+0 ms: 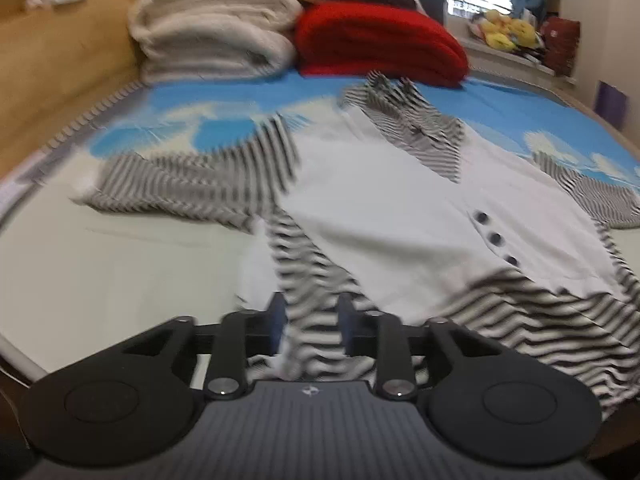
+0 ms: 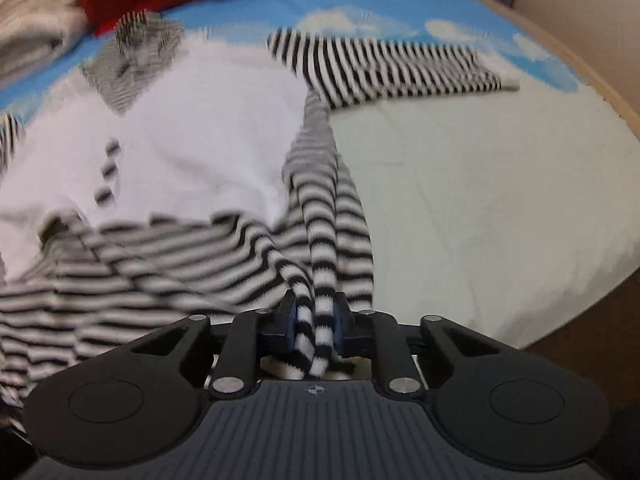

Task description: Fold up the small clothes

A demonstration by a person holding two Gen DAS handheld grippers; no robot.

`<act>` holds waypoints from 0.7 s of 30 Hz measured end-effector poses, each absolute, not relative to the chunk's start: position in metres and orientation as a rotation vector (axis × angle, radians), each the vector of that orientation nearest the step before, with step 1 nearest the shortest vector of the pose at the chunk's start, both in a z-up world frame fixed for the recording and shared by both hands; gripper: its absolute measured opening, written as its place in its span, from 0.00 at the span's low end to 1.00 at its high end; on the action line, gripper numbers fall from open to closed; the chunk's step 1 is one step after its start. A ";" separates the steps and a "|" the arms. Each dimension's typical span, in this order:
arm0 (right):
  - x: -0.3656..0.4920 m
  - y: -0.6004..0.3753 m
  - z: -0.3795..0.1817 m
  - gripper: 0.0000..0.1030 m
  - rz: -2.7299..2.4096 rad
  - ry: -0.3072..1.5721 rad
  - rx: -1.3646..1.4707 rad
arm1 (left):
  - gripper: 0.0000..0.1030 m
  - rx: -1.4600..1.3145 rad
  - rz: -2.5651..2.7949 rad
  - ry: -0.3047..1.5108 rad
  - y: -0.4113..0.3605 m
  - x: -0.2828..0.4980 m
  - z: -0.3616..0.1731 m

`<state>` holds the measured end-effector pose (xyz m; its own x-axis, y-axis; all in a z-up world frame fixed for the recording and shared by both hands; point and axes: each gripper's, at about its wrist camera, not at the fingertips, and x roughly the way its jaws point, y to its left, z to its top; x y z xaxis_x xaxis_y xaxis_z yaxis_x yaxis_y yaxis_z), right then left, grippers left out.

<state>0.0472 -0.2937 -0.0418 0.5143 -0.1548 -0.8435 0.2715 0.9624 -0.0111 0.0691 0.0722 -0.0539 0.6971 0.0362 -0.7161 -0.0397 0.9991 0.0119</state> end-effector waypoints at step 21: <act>0.093 -0.250 0.086 0.65 -0.180 0.480 -0.056 | 0.85 -0.006 0.156 0.469 0.179 0.230 0.077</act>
<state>0.0933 -0.2502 0.0864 0.8715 -0.1848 -0.4543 0.1585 0.9827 -0.0957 0.2303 0.1792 0.0774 0.8804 0.1486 -0.4503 -0.1512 0.9880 0.0304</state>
